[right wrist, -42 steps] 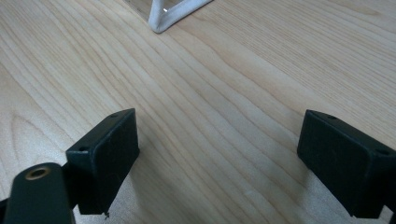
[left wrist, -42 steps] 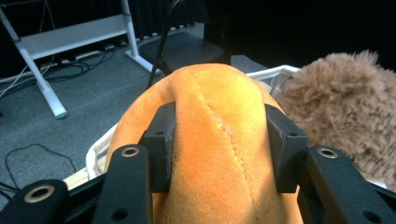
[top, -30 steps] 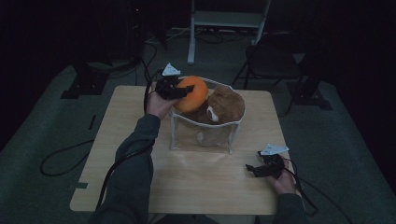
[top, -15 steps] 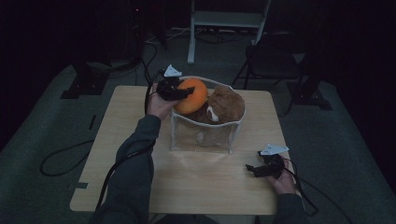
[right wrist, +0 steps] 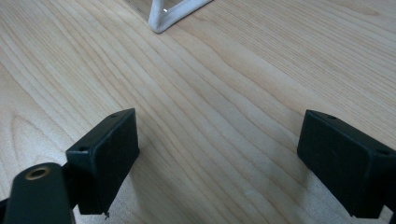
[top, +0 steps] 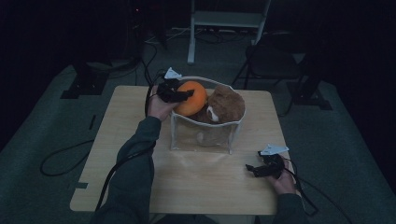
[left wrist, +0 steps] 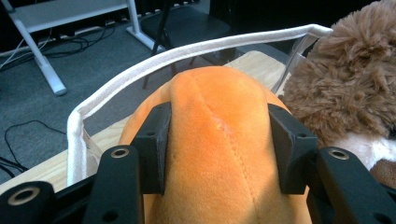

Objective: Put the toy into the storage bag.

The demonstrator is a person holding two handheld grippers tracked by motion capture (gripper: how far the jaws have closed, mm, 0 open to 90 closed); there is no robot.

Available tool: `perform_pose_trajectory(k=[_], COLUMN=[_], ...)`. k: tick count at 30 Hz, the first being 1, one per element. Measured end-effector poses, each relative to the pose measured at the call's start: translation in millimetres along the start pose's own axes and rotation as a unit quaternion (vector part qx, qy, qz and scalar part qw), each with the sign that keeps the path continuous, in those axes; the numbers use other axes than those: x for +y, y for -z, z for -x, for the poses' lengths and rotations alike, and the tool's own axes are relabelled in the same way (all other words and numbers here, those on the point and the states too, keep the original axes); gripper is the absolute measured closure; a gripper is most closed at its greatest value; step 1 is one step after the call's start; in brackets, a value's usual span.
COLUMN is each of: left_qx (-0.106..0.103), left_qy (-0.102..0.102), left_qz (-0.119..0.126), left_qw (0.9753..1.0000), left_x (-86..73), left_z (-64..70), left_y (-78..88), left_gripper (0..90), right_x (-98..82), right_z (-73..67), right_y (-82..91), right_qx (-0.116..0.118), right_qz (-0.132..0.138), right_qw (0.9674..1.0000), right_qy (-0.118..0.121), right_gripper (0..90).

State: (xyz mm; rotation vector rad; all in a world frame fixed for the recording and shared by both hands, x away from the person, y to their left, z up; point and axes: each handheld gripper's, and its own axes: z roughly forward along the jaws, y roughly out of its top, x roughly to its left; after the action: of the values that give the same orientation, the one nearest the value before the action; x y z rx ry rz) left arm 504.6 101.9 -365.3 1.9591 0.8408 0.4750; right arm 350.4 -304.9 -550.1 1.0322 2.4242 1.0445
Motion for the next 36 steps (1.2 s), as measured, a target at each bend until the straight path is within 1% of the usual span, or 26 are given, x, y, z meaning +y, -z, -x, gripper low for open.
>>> perform_pose_trajectory(k=[3,5,8,13,15,16,17,19,22,23,24,25,33,35,36], left_qx=[0.001,0.004,0.006,0.008,0.007,0.011,0.014,0.020,0.028,0.045,0.050,0.049,0.066,0.068,0.075], left_qy=[-0.002,-0.003,0.002,0.006,0.004,0.002,0.001,0.005,0.009,0.008,0.009,0.010,0.001,0.005,0.009], left_qz=[-0.001,-0.006,-0.012,-0.013,-0.015,-0.016,-0.017,-0.020,-0.023,-0.027,-0.028,-0.029,-0.035,-0.031,-0.029], left_qw=[1.0000,1.0000,0.9999,0.9999,0.9999,0.9998,0.9998,0.9996,0.9993,0.9986,0.9983,0.9983,0.9972,0.9972,0.9967], left_x=[-0.1,-0.6,-2.6,-4.2,-4.2,-4.3,-4.5,-5.2,-5.7,-5.8,-5.9,-6.2,-7.5,-8.4,-9.2], left_z=[0.3,0.1,-0.3,-1.4,-1.6,-1.5,-1.4,-2.1,-3.2,-3.3,-3.6,-4.0,-2.4,-3.2,-3.9], left_y=[-0.3,-1.0,-3.2,-4.1,-3.6,-3.3,-3.4,-3.5,-3.5,-3.4,-3.5,-3.4,-3.7,-3.1,-2.5], left_gripper=[47.1,45.8,43.1,39.4,38.4,38.4,36.0,35.0,30.0,29.1,27.0,26.3,25.7,25.7,25.7], right_x=[0.0,0.0,0.0,0.0,0.0,0.0,0.0,0.0,0.0,0.0,0.0,0.0,0.2,0.2,0.2], right_z=[0.0,0.0,0.0,0.0,0.0,0.0,0.0,0.0,0.0,0.0,0.0,0.0,0.2,0.3,0.3], right_y=[0.0,0.0,0.0,0.0,0.0,0.0,0.0,0.0,0.0,0.0,0.0,0.0,-0.1,-0.1,-0.1], right_qx=[0.000,0.000,0.000,0.000,0.000,0.000,0.000,0.000,0.000,0.000,0.000,0.000,0.000,-0.001,-0.001], right_qz=[0.000,0.000,0.000,0.000,0.000,0.000,0.000,0.000,0.000,0.000,0.000,0.000,-0.001,0.000,0.000], right_qw=[1.0000,1.0000,1.0000,1.0000,1.0000,1.0000,1.0000,1.0000,1.0000,1.0000,1.0000,1.0000,1.0000,1.0000,1.0000], right_qy=[0.000,0.000,0.000,0.000,0.000,0.000,0.000,0.000,0.000,0.000,0.000,0.000,-0.001,-0.001,-0.001], right_gripper=[11.9,11.9,11.9,11.9,11.9,11.9,11.9,11.9,11.8,11.8,11.8,11.9,11.9,11.8,11.8])
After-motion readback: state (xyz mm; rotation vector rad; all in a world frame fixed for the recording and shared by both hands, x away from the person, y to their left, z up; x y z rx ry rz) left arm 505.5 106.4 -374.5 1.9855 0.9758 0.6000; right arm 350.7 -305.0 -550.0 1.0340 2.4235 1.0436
